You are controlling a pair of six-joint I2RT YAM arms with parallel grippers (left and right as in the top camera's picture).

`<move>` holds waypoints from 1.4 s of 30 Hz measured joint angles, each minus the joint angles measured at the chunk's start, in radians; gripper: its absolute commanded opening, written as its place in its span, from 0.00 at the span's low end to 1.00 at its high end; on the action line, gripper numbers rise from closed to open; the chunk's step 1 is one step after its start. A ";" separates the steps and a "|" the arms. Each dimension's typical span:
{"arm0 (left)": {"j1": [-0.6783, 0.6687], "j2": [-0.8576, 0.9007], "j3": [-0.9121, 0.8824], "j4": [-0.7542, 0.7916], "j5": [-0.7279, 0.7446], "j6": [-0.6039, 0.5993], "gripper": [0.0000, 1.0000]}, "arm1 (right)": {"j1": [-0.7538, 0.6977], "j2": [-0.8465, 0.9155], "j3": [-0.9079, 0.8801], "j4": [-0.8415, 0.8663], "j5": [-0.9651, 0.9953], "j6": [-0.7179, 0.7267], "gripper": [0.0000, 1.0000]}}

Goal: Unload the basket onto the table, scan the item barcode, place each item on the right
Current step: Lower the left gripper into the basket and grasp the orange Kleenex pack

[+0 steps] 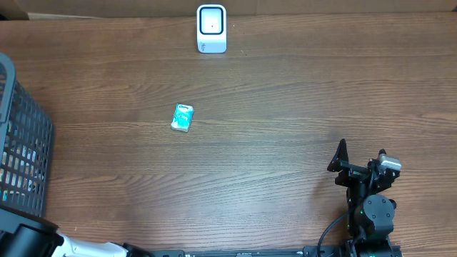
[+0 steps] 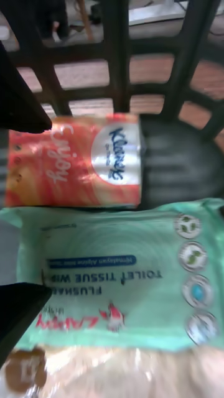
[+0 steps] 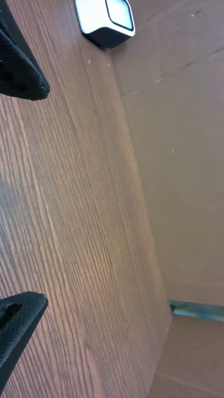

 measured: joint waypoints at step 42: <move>-0.065 0.010 0.127 -0.301 0.095 0.018 0.51 | 0.000 0.000 0.000 0.000 0.000 0.000 1.00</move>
